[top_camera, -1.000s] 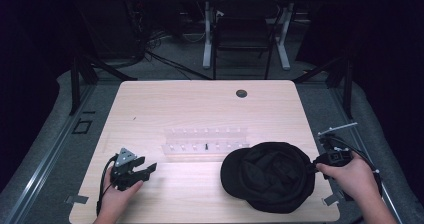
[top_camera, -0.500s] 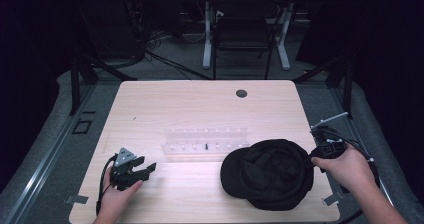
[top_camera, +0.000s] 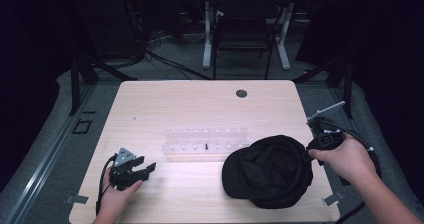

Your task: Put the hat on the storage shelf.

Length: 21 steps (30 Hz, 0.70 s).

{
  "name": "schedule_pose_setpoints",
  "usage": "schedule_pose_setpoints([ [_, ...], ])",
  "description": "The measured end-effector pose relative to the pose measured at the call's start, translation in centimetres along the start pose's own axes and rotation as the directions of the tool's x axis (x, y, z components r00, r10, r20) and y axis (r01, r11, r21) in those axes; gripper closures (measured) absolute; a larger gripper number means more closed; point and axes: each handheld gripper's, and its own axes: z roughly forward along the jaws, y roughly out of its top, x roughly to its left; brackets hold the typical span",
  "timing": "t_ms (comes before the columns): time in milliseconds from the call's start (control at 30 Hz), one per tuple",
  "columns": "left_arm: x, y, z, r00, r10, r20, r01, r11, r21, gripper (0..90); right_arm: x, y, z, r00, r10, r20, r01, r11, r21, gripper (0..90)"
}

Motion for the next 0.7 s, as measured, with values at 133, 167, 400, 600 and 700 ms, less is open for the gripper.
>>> schedule_pose_setpoints([
  [133, 0.0, 0.0, 0.0, 1.0, 0.003, 0.002, -0.003, 1.0, 0.001, 45.1, 0.5, 0.2, -0.9, 0.9998, 0.004, -0.02, -0.004, 1.0, -0.005, 87.3],
  [167, 0.0, 0.0, 0.0, 1.0, 0.004, 0.003, -0.004, 1.0, 0.0, 45.1, 0.5, 0.3, -1.0, 0.9997, 0.001, -0.023, -0.001, 1.0, -0.008, 87.3],
  [400, 0.0, 0.0, 0.0, 1.0, 0.0, 0.003, 0.0, 1.0, 0.003, 45.1, 1.6, 0.7, -2.2, 0.9984, -0.01, -0.056, 0.009, 0.9998, -0.019, 87.4],
  [600, 0.0, 0.0, 0.0, 1.0, 0.002, 0.002, -0.002, 1.0, -0.002, 45.1, 2.3, 0.9, -3.2, 0.9958, -0.018, -0.09, 0.016, 0.9997, -0.02, 87.5],
  [700, 0.0, 0.0, 0.0, 1.0, 0.003, 0.002, -0.003, 1.0, -0.001, 45.1, 2.7, 0.9, -3.7, 0.9943, -0.017, -0.106, 0.014, 0.9996, -0.026, 87.6],
])
